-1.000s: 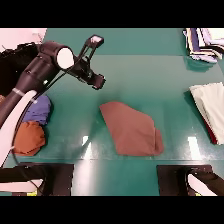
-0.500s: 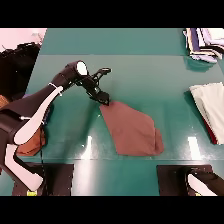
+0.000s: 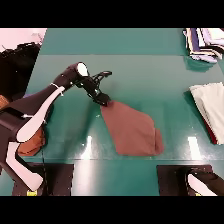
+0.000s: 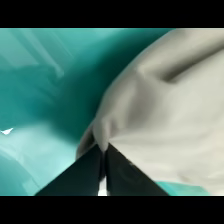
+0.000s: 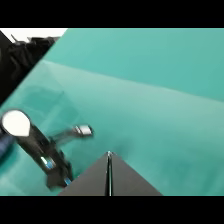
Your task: Fold the shirts.
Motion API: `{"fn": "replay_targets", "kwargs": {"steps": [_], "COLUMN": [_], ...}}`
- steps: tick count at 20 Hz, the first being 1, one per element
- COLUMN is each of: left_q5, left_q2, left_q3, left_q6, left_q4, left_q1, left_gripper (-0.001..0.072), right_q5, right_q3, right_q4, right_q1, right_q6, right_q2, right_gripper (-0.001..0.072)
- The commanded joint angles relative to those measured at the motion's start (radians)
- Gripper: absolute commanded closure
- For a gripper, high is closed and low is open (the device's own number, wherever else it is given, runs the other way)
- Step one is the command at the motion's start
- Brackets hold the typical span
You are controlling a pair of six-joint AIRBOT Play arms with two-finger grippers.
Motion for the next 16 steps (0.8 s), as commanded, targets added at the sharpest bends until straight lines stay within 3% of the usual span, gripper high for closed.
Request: {"fn": "replay_targets", "kwargs": {"steps": [1, 3, 7, 8, 9, 12, 16], "left_q5": [0.024, 0.042, 0.011, 0.002, -0.011, -0.011, -0.011], "left_q2": [0.106, 0.198, 0.3, 0.305, 0.304, 0.302, 0.302], "left_q3": [0.027, 0.031, 0.03, 0.03, 0.03, 0.027, 0.027], "left_q6": [-0.058, -0.063, -0.062, -0.062, -0.062, -0.063, -0.062], "left_q4": [0.071, 0.113, 0.145, 0.148, 0.147, 0.143, 0.143], "left_q1": [0.06, 0.113, 0.183, 0.187, 0.187, 0.187, 0.187], "left_gripper": [0.068, 0.0679, 0.0679, 0.0678, 0.0678, 0.0678, 0.0678], "right_q5": [0.132, 0.182, 0.135, 0.11, 0.075, -0.107, -0.265], "right_q3": [-0.027, -0.138, -0.52, -0.627, -0.719, -0.926, -0.959], "right_q4": [-0.143, -0.223, -0.24, -0.233, -0.198, 0.005, 0.171], "right_q1": [0.001, 0.001, 0.001, 0.001, 0.001, 0.02, 0.112], "right_q6": [0.076, 0.124, 0.147, 0.147, 0.146, 0.043, -0.063], "right_q2": [0.005, 0.031, 0.08, 0.076, 0.06, -0.052, -0.261], "right_gripper": [0.0694, 0.0694, 0.0666, 0.0412, 0.0206, 0.0203, 0.0244]}}
